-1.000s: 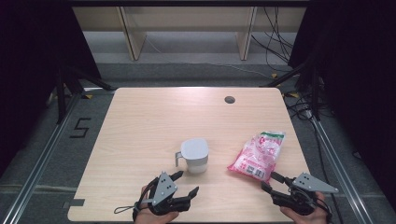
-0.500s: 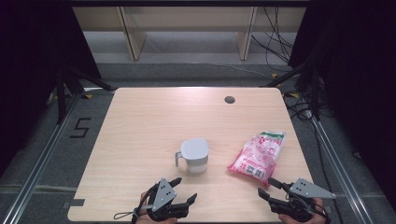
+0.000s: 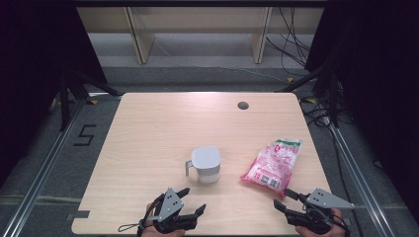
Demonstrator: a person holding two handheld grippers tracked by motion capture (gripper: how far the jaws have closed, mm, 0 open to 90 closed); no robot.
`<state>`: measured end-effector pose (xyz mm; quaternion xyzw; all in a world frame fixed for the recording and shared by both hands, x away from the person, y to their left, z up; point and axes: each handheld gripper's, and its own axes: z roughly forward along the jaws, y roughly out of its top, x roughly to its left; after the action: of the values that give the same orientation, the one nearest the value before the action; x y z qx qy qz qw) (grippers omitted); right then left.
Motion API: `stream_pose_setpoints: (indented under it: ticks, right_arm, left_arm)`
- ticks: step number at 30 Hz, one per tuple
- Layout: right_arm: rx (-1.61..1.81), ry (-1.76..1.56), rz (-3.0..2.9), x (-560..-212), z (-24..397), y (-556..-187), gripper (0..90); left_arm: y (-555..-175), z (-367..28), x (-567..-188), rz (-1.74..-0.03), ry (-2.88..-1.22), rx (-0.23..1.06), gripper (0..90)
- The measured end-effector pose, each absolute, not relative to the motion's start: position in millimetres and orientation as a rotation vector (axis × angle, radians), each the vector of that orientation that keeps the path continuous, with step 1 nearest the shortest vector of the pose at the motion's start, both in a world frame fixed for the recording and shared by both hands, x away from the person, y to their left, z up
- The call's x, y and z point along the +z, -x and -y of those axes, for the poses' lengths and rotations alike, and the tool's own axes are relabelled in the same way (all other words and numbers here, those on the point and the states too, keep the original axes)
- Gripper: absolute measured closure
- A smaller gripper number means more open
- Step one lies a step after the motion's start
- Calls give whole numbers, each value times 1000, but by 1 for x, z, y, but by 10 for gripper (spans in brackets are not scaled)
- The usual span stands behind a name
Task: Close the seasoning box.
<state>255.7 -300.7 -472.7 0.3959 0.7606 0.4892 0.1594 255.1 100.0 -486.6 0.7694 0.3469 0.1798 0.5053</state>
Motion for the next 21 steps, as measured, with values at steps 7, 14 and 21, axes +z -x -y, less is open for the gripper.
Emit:
stream_pose_setpoints:
  ticks: [7, 14, 21]
  right_arm:
    - [1403, -1129, -2238, -473, 293, -245, 424]
    - [1388, -1127, -2296, -476, 287, -233, 421]
    - [1338, -1087, -2338, -479, 286, -224, 405]
  left_arm:
    - [-247, -103, -497, -835, -1894, 427, 281]
    - [-241, -107, -512, -840, -1935, 425, 280]
    - [-235, -103, -521, -831, -1962, 415, 278]
